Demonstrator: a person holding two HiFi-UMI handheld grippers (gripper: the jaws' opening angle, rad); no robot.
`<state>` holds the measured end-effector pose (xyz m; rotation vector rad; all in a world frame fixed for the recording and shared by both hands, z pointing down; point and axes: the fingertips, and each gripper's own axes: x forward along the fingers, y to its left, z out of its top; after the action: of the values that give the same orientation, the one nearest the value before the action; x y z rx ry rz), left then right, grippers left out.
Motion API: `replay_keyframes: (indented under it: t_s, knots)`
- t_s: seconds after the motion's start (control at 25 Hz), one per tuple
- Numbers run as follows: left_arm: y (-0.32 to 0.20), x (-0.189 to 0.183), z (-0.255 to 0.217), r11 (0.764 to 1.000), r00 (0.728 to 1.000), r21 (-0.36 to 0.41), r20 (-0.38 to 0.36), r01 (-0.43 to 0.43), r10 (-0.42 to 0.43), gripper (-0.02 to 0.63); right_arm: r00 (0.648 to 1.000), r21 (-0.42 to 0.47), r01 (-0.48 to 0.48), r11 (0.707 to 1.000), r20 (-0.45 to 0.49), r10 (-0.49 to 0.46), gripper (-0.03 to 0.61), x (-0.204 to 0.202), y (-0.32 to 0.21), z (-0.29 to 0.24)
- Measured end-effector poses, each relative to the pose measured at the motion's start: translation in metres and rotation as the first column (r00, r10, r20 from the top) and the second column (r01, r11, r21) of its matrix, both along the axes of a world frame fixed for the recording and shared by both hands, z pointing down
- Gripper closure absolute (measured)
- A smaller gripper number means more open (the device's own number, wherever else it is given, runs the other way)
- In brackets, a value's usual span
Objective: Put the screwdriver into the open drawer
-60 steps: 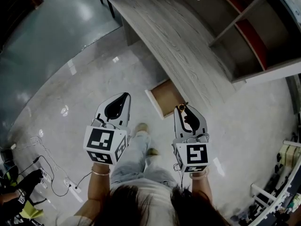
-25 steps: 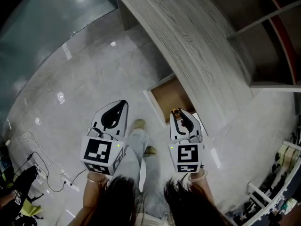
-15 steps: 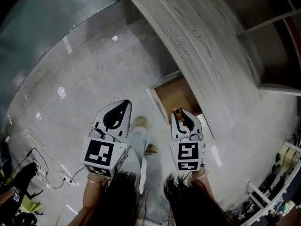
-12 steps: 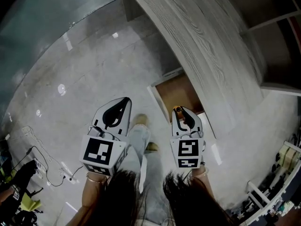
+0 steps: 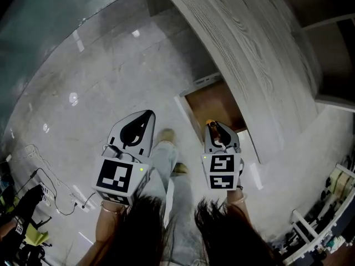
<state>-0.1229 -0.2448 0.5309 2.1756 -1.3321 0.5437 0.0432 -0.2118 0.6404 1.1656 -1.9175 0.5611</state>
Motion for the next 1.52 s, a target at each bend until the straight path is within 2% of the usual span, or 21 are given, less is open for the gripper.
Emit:
replay_keyframes:
  t_s: [0.16, 0.76, 1.16, 1.52]
  knots:
    - [-0.002, -0.001, 0.011, 1.0, 1.0, 0.013, 0.019, -0.019, 0.019, 0.595, 1.0, -0.034, -0.002, 0.999, -0.028, 0.001, 0.485, 0.003, 0.0, 0.014]
    - [-0.004, -0.001, 0.026, 1.0, 1.0, -0.019, 0.0, -0.006, 0.006, 0.595, 0.993, -0.091, -0.009, 0.996, -0.12, -0.002, 0.486, 0.002, -0.019, 0.028]
    - [-0.007, -0.006, 0.035, 0.999, 1.0, -0.03, 0.007, -0.018, 0.018, 0.595, 0.988, -0.115, 0.021, 0.993, -0.151, -0.039, 0.491, -0.012, -0.037, 0.037]
    - [-0.006, -0.01, 0.04, 0.999, 1.0, -0.034, -0.001, -0.014, 0.014, 0.595, 0.968, -0.181, 0.055, 0.982, -0.23, -0.097, 0.492, -0.005, -0.025, 0.059]
